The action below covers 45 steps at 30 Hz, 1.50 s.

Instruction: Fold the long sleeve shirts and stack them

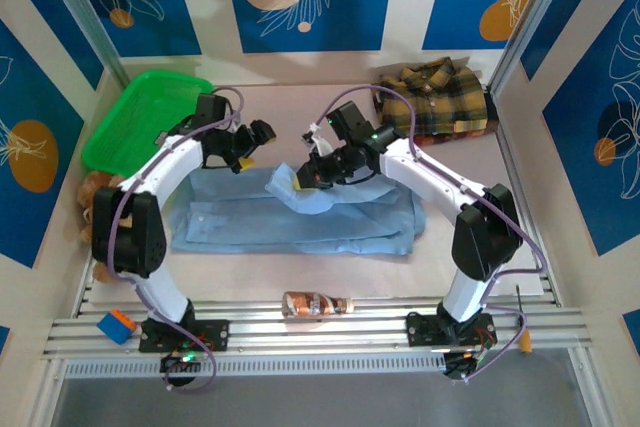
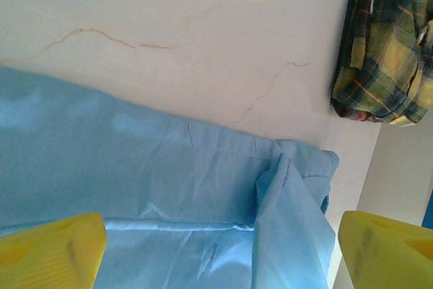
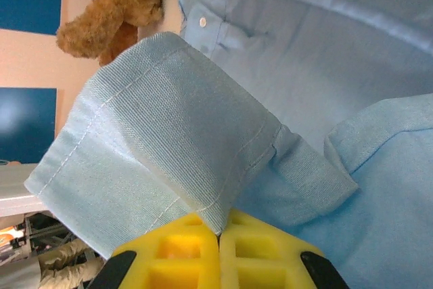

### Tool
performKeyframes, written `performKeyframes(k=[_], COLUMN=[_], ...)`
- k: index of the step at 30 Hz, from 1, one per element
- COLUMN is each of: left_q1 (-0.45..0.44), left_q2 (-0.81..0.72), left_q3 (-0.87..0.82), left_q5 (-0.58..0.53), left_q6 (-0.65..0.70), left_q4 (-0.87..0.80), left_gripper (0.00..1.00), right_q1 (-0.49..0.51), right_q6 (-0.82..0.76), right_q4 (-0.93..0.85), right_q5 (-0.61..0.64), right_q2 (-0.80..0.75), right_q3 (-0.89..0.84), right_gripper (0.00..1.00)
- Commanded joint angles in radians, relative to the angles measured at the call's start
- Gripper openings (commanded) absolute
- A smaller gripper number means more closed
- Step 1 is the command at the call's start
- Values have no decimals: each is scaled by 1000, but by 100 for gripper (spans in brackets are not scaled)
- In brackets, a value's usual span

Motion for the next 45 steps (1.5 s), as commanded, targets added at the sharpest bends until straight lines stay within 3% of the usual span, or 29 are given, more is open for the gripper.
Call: performKeyframes(k=[1, 11, 18, 24, 31, 37, 45], left_q1=[16, 21, 21, 18, 4, 4, 3], left_q2=[-82, -243, -309, -320, -330, -355, -373], left_q3=[-48, -177, -235, -264, -316, -348, -347], left_q5=[-42, -66, -80, -77, -72, -74, -55], left_q6=[13, 61, 90, 103, 65, 26, -9], left_q4=[-68, -121, -139, -135, -98, -61, -40], left_gripper=[89, 90, 90, 90, 90, 90, 89], right_q1=[40, 75, 50, -41, -177, -183, -149], right_q6=[42, 123, 52, -77, -146, -182, -167], right_q4=[26, 94, 28, -101, -161, -206, -207], right_q5=[9, 147, 190, 223, 147, 107, 13], right_q2=[-32, 57, 92, 142, 237, 308, 297], right_q3=[-44, -40, 18, 190, 406, 508, 494], right_gripper=[0, 0, 0, 0, 0, 0, 0])
